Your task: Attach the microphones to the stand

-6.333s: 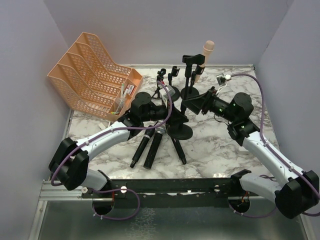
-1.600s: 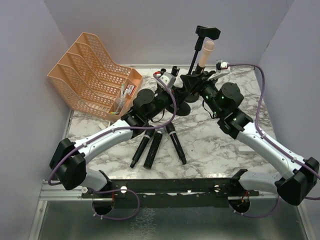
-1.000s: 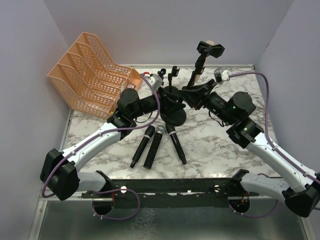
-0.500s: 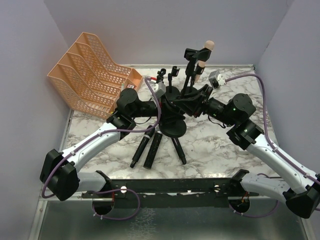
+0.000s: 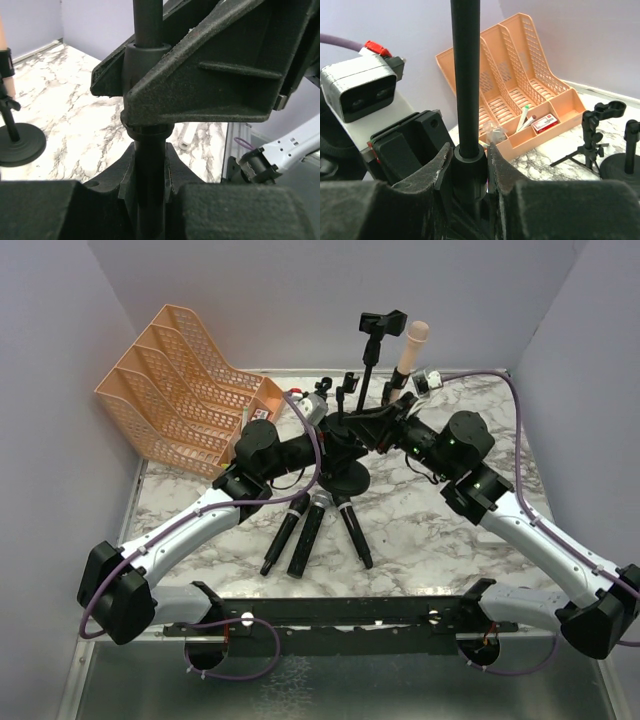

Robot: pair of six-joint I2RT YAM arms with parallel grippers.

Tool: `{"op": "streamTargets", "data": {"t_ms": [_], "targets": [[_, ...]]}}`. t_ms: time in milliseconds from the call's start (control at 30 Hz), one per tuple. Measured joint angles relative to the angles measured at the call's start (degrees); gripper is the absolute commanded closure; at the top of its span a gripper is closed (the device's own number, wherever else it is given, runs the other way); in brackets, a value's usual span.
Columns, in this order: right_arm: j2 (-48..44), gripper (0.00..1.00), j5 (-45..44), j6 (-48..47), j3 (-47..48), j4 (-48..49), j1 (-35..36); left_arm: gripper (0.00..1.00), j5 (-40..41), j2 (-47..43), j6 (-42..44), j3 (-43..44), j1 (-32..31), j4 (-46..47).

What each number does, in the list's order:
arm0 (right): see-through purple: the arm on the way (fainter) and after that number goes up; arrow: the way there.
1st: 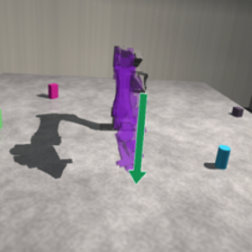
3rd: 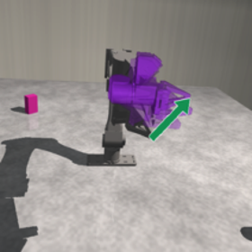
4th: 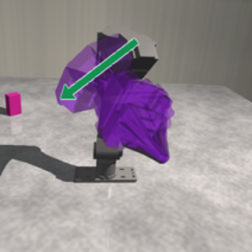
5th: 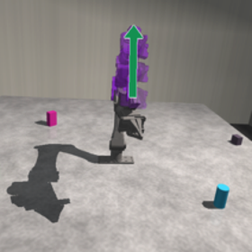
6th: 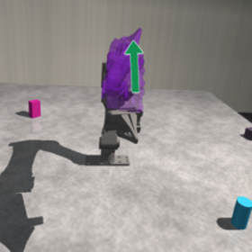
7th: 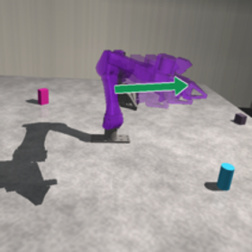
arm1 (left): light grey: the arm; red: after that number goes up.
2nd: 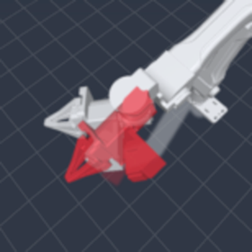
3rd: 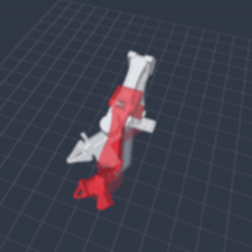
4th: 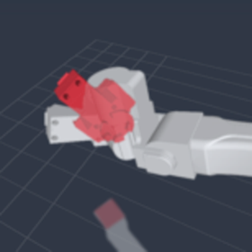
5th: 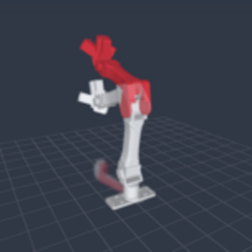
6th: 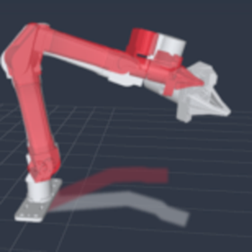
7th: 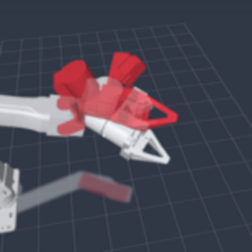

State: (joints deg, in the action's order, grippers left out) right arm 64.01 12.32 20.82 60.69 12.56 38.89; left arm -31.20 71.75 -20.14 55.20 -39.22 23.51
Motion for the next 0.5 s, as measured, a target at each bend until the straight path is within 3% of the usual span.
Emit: {"op": "streamTargets", "data": {"t_ms": [33,133,200,500], "targets": [[0.5,0.96,-1.0,0.2,0.5,-0.3,0.0,1.00,1.4,0.0,0.0,0.0,0.0,-0.1],[0.4,0.56,-1.9,0.3,0.5,-0.7,0.0,1.00,2.1,0.1,-0.2,0.0,-0.2,-0.5],[-0.2,0.42,-1.4,0.3,0.3,-0.9,0.0,1.00,1.7,0.1,-0.4,0.2,-0.2,-0.5],[-5.9,0.39,7.7,4.1,-1.2,-0.7,-4.2,1.00,-5.9,0.0,-2.6,0.9,0.9,-0.6]]}}
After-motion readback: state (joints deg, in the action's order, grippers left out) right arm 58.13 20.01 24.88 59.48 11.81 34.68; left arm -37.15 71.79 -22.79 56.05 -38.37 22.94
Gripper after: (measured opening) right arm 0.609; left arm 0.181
